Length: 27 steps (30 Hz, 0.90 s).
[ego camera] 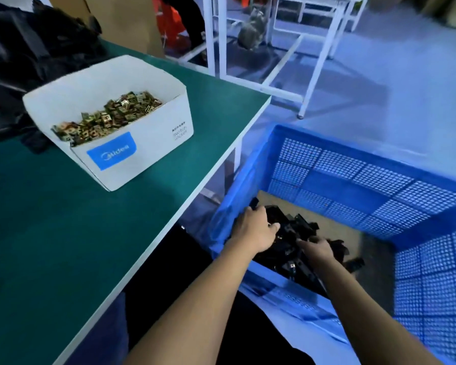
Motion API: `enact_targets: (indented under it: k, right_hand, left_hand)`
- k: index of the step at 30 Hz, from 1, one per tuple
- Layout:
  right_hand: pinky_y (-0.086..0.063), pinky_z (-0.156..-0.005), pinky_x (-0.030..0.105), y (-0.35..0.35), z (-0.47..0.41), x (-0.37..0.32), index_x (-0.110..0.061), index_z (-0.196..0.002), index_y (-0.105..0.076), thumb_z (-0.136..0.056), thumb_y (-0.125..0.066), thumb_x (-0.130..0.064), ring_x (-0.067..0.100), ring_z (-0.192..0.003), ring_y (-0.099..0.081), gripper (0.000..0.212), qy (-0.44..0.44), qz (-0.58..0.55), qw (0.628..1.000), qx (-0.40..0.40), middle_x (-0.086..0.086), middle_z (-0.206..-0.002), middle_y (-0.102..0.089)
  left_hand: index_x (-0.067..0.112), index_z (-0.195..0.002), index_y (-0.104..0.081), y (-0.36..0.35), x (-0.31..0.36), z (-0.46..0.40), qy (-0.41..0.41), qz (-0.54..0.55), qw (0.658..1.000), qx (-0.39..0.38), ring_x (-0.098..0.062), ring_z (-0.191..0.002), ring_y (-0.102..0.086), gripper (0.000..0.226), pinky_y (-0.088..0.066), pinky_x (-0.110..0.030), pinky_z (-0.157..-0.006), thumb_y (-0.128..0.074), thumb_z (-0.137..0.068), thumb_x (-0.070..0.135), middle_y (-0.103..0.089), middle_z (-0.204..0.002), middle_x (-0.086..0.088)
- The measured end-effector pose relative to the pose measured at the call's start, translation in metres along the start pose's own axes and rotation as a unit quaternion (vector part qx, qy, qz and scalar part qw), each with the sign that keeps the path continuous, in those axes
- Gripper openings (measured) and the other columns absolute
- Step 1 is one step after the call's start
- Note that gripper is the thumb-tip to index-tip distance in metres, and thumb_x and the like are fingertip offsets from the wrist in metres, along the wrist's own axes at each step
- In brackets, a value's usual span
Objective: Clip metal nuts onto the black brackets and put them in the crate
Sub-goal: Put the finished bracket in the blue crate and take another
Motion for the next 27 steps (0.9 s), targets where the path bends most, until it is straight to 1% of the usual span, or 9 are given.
enact_targets:
  k: [2,4,7,9,13,16,20,24,27]
  right_hand:
    - [-0.058,-0.078,0.043,0.008,0.000,-0.003,-0.001,-0.115,-0.067,-0.089,-0.077,-0.028,0.036,-0.090,-0.069,0.039,0.010,0.051,0.998,0.040,0.020,-0.099,-0.073]
    - [-0.050,-0.065,0.034,0.013,0.004,-0.022,-0.006,-0.107,-0.071,-0.090,-0.075,-0.030,0.030,-0.081,-0.067,0.030,0.042,0.055,0.996,0.063,0.012,-0.086,-0.072]
    - [-0.047,-0.074,0.030,0.014,0.022,-0.078,-0.015,-0.088,-0.073,-0.089,-0.073,-0.026,0.029,-0.092,-0.069,0.012,0.130,0.069,0.987,0.071,0.000,-0.079,-0.069]
    - [-0.050,-0.082,0.030,0.016,0.045,-0.126,-0.016,-0.093,-0.076,-0.090,-0.071,-0.025,0.028,-0.101,-0.070,0.011,0.195,0.081,0.973,0.088,0.003,-0.089,-0.075]
    - [-0.060,-0.081,0.041,0.022,0.118,-0.222,-0.015,-0.092,-0.076,-0.089,-0.066,-0.022,0.025,-0.085,-0.072,0.012,0.343,0.056,0.933,0.096,0.002,-0.083,-0.075]
    - [-0.056,-0.075,0.031,0.016,0.195,-0.283,-0.016,-0.090,-0.076,-0.088,-0.063,-0.020,0.016,-0.078,-0.069,0.013,0.479,0.047,0.869,0.116,-0.004,-0.080,-0.072]
    - [-0.046,-0.066,0.011,-0.026,0.303,-0.330,-0.021,-0.085,-0.073,-0.088,-0.063,-0.017,0.000,-0.074,-0.066,0.011,0.600,0.005,0.797,0.067,-0.013,-0.076,-0.068]
    - [-0.058,-0.073,0.033,-0.108,0.399,-0.344,-0.018,-0.082,-0.075,-0.086,-0.064,-0.018,0.007,-0.072,-0.070,0.011,0.678,-0.031,0.733,-0.038,-0.009,-0.077,-0.073]
    - [-0.057,-0.075,0.041,-0.185,0.454,-0.335,-0.019,-0.082,-0.074,-0.086,-0.065,-0.023,0.014,-0.075,-0.071,0.010,0.704,0.020,0.698,-0.128,-0.007,-0.076,-0.074]
  left_hand:
    - [0.014,-0.139,-0.051,0.007,0.006,-0.001,-0.018,0.012,1.000,0.016,-0.038,-0.127,-0.052,0.050,-0.046,-0.048,-0.105,-0.056,-0.102,0.047,-0.049,-0.139,-0.015]
    - [0.016,-0.128,-0.058,0.021,0.017,-0.002,-0.038,0.024,0.998,0.047,-0.034,-0.122,-0.055,0.039,-0.048,-0.045,-0.100,-0.058,-0.101,0.045,-0.052,-0.131,-0.011]
    - [0.017,-0.111,-0.064,0.053,0.036,0.002,-0.058,0.029,0.990,0.124,-0.032,-0.113,-0.059,0.027,-0.049,-0.042,-0.091,-0.060,-0.100,0.042,-0.058,-0.122,-0.007]
    - [0.018,-0.110,-0.066,0.078,0.048,0.009,-0.071,0.044,0.982,0.170,-0.031,-0.109,-0.061,0.024,-0.051,-0.041,-0.090,-0.061,-0.100,0.040,-0.060,-0.122,-0.006]
    - [0.019,-0.101,-0.070,0.139,0.061,0.040,-0.116,0.073,0.952,0.273,-0.026,-0.100,-0.064,0.016,-0.052,-0.040,-0.087,-0.064,-0.099,0.034,-0.068,-0.111,-0.001]
    - [0.019,-0.093,-0.071,0.192,0.056,0.079,-0.172,0.128,0.909,0.358,-0.022,-0.087,-0.066,0.013,-0.053,-0.042,-0.082,-0.065,-0.097,0.030,-0.072,-0.097,0.003]
    - [0.014,-0.084,-0.069,0.252,0.016,0.148,-0.235,0.207,0.817,0.484,-0.016,-0.067,-0.061,0.016,-0.052,-0.040,-0.067,-0.064,-0.095,0.024,-0.069,-0.079,0.007]
    - [0.010,-0.080,-0.065,0.295,-0.077,0.220,-0.183,0.245,0.739,0.600,-0.014,-0.057,-0.061,0.022,-0.047,-0.035,-0.057,-0.059,-0.097,0.023,-0.064,-0.068,0.007]
    - [0.012,-0.078,-0.066,0.305,-0.155,0.265,-0.090,0.231,0.708,0.661,-0.022,-0.066,-0.065,0.024,-0.054,-0.045,-0.065,-0.058,-0.098,0.024,-0.066,-0.069,0.002]
Point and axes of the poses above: each hand's wrist, its own z-axis away from the middle knuckle, its own y-axis out of the back of the hand, x = y × z, the point moved 6 cm from there along -z, towards the middle knuckle
